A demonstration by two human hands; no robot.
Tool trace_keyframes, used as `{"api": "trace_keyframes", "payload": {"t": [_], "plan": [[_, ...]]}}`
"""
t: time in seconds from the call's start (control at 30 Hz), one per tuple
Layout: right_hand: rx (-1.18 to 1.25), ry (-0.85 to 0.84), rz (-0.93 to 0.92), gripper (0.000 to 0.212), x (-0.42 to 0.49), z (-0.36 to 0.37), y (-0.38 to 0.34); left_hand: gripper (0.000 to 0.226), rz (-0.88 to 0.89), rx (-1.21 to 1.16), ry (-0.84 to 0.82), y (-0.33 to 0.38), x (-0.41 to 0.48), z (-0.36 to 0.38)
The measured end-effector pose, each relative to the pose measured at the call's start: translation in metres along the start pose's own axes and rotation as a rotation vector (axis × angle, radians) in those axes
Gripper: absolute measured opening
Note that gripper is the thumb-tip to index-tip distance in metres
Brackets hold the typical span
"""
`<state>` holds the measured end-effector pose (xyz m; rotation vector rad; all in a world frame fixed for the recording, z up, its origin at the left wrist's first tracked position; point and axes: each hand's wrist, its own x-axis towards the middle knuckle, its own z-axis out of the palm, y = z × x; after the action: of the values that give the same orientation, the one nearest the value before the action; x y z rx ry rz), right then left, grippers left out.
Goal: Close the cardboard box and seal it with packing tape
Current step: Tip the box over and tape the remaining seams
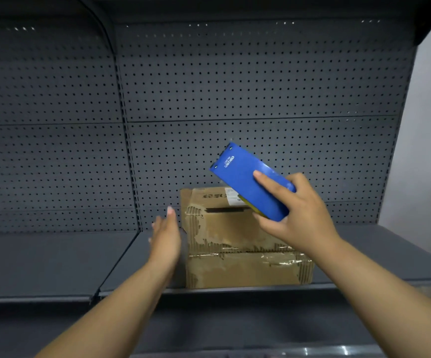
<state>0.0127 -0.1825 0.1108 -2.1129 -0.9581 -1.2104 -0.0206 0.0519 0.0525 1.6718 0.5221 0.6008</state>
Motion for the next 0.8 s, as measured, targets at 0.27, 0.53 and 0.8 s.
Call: {"api": "trace_keyframes", "payload": {"t": [0.27,0.53,0.8], "plan": [[0.066,0.087,-0.078,0.065,-0.004,0.021,-0.035,0.044,0.186,-0.253,-0.416,0.114,0.012,-0.029],[0.083,0.126,-0.021,0.066,-0.002,0.007,-0.05,0.07,0.062,-0.212,-0.735,0.146,0.011,-0.059],[0.096,0.103,0.021,0.068,-0.017,-0.03,-0.058,0.045,0.106,-0.136,-0.778,0.15,-0.028,-0.06]]}}
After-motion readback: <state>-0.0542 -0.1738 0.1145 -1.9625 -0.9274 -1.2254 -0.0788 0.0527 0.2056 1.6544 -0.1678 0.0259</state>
